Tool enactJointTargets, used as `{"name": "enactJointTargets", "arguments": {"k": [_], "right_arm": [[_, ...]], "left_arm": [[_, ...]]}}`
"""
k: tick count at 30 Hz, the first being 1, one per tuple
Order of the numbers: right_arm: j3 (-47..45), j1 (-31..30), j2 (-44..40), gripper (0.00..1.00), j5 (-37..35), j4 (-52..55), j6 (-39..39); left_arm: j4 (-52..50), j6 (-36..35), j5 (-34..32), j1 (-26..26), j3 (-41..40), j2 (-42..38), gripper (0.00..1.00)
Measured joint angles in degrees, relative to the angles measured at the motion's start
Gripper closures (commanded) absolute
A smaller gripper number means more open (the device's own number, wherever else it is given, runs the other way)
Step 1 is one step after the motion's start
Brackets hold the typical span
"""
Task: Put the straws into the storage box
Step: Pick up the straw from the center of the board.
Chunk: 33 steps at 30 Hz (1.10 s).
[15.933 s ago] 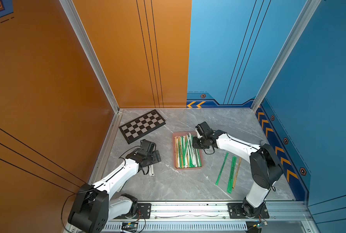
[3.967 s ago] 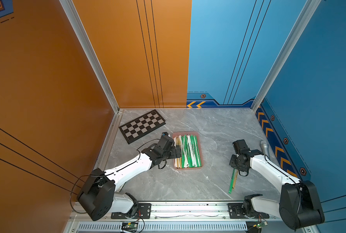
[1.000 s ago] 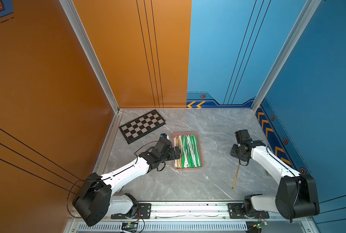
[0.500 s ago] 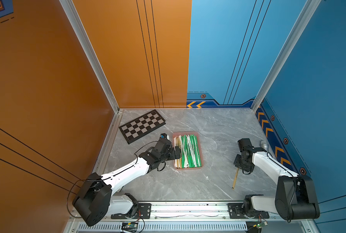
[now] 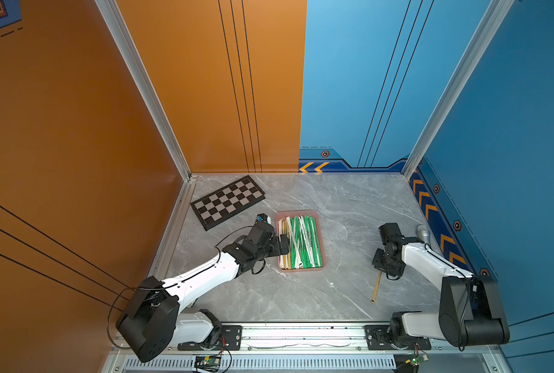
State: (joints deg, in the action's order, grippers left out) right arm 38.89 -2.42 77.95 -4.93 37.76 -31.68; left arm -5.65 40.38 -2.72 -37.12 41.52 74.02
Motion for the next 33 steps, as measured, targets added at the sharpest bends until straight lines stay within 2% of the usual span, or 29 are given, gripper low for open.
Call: {"name": "enactJointTargets", "arguments": {"k": [5, 17, 26, 33], "right_arm": [[-0.20, -0.26, 1.49, 0.78, 0.46, -1.22, 0.33], [0.07, -0.66, 2.40, 0.92, 1.77, -3.98, 0.37], [1.51, -1.92, 3.78, 0.95, 3.13, -5.01, 0.11], [6.73, -7.58, 6.49, 0.95, 6.36, -6.54, -2.19]], "left_arm": [[-0.09, 0.00, -0.02, 0.02, -0.20, -0.92, 0.01], [-0.35, 0.00, -0.13, 0.52, -0.28, -2.19, 0.01], [-1.75, 0.00, -0.76, 1.29, -1.33, -4.57, 0.01], [-2.19, 0.04, -1.97, 2.38, -3.28, -8.02, 0.02]]}}
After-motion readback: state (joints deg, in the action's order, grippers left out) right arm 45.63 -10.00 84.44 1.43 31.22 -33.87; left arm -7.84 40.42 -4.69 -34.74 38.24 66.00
